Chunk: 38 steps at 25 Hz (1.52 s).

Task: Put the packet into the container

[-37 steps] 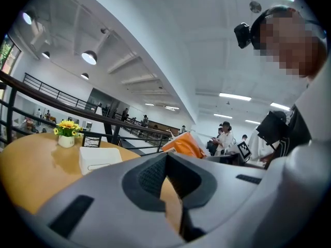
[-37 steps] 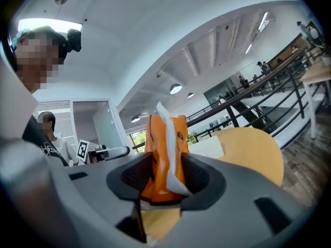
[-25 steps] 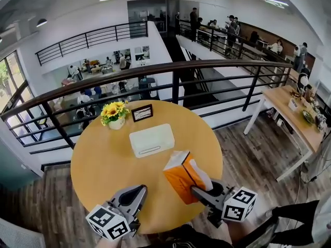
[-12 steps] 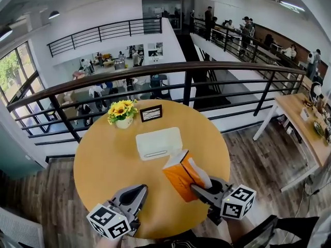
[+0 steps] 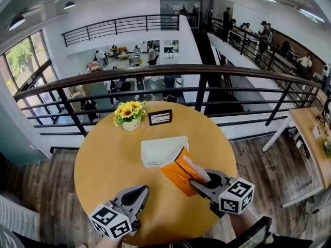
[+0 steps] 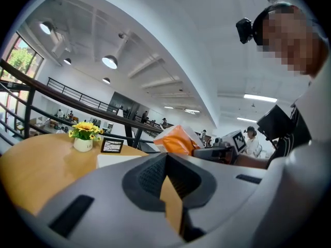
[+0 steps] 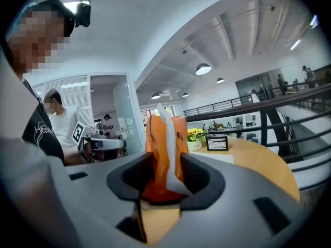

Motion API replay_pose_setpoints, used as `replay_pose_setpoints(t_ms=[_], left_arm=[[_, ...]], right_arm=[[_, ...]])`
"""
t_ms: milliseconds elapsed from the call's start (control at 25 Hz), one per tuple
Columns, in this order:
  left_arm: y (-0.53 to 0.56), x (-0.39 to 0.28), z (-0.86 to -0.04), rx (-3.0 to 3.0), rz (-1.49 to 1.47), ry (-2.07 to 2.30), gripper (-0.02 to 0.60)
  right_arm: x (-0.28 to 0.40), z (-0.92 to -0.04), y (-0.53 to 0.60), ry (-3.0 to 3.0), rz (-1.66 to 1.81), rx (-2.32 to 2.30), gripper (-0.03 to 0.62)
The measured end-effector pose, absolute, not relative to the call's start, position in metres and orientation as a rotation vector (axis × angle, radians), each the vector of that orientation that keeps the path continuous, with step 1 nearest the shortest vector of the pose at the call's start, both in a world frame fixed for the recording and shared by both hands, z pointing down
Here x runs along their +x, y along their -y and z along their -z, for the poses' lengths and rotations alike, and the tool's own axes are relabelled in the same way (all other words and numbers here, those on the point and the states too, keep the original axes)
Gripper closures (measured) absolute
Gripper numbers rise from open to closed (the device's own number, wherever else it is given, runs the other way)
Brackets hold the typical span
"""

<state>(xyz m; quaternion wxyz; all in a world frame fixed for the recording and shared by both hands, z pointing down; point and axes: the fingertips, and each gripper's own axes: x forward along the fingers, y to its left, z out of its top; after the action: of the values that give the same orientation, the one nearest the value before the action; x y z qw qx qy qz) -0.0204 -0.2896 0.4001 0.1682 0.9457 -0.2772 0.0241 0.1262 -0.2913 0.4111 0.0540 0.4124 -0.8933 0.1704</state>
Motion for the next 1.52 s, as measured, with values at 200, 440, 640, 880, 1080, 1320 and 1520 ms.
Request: replay_pose_setpoints(t_ms=[200, 440, 640, 880, 1080, 1320, 1520], left_arm=[[0.306, -0.019, -0.407, 2.646, -0.063, 0.852, 0.577], [0.321, -0.016, -0.417, 2.582, -0.04, 0.906, 0.577], [0.325, -0.012, -0.422, 2.555, -0.057, 0.926, 0.577], [0.327, -0.007, -0.434, 2.522, -0.099, 0.939, 0.577], [0.328, -0.004, -0.447, 2.495, -0.146, 0.952, 0.577], [0.329, -0.001, -0.459, 2.465, -0.172, 0.956, 0.577], [0.329, -0.003, -0.462, 2.448, -0.178, 0.97, 0.577]], right_arm=[[0.122, -0.407, 0.329, 2.677, -0.351, 1.109, 0.431], [0.111, -0.422, 0.371, 2.589, -0.192, 0.926, 0.431], [0.101, -0.435, 0.407, 2.459, 0.013, 0.788, 0.431], [0.092, -0.465, 0.442, 2.32, 0.156, 0.603, 0.431], [0.088, -0.497, 0.467, 2.254, 0.173, 0.509, 0.431], [0.078, -0.516, 0.479, 2.231, 0.195, 0.416, 0.431], [0.066, -0.52, 0.481, 2.189, 0.25, 0.355, 0.431]])
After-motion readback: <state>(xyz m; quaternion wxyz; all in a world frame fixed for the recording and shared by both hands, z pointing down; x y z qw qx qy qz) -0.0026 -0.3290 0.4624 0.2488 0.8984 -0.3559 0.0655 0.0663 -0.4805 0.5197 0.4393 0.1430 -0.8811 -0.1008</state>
